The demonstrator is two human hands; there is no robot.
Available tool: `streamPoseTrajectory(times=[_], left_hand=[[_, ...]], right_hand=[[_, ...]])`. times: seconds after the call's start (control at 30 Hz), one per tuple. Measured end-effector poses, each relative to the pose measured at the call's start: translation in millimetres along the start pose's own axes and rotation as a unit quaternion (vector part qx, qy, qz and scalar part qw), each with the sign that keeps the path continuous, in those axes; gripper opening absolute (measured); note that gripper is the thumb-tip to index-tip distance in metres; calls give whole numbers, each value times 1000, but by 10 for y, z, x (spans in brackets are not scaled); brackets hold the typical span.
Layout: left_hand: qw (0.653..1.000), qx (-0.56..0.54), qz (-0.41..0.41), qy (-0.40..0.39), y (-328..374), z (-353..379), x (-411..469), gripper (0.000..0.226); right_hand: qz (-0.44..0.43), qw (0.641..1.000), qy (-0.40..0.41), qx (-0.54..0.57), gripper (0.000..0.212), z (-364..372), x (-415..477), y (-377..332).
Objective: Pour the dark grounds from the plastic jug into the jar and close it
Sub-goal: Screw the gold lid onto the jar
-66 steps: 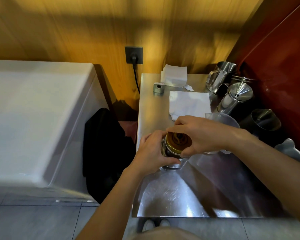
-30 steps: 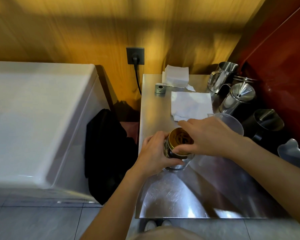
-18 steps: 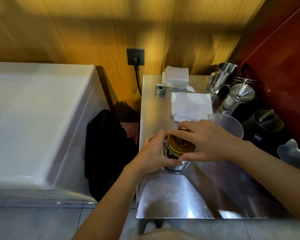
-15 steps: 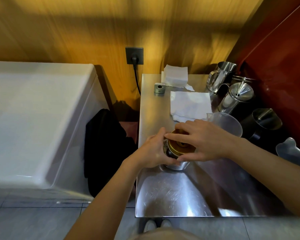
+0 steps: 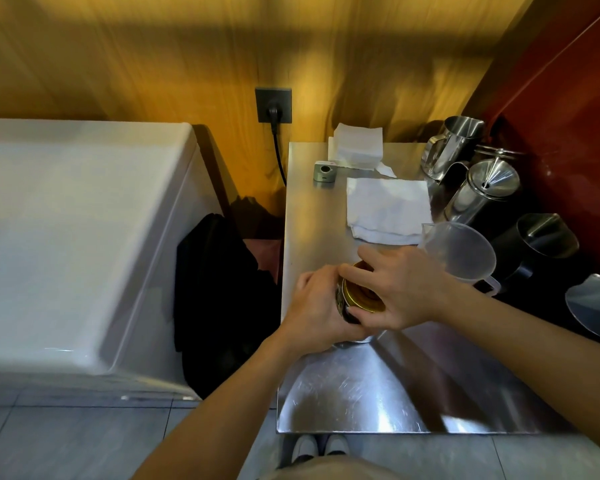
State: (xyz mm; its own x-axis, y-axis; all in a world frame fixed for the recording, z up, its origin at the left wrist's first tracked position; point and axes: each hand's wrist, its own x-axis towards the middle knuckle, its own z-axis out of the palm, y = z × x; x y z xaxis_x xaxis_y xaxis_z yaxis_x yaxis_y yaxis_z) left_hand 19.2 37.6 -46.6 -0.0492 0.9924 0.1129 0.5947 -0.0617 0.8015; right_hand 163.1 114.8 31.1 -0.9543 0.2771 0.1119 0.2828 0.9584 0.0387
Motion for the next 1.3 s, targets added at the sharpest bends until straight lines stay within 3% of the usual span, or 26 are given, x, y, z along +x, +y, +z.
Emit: streamPoseTrajectory(times=[0.3, 0.63, 1.0, 1.3], left_hand=[[999, 14, 25, 37, 4, 64, -80, 72], [996, 18, 0, 83, 175, 95, -171, 71], [998, -8, -23, 63, 176, 100, -202, 76], [1000, 0, -2, -10, 173, -34, -148, 82]], right_hand=[[79, 996, 48, -11, 57, 65, -59, -150], [191, 979, 67, -25, 50, 104, -45, -317], [201, 978, 54, -2, 51, 61, -66, -341], [274, 960, 63, -14, 53, 31, -114, -470]])
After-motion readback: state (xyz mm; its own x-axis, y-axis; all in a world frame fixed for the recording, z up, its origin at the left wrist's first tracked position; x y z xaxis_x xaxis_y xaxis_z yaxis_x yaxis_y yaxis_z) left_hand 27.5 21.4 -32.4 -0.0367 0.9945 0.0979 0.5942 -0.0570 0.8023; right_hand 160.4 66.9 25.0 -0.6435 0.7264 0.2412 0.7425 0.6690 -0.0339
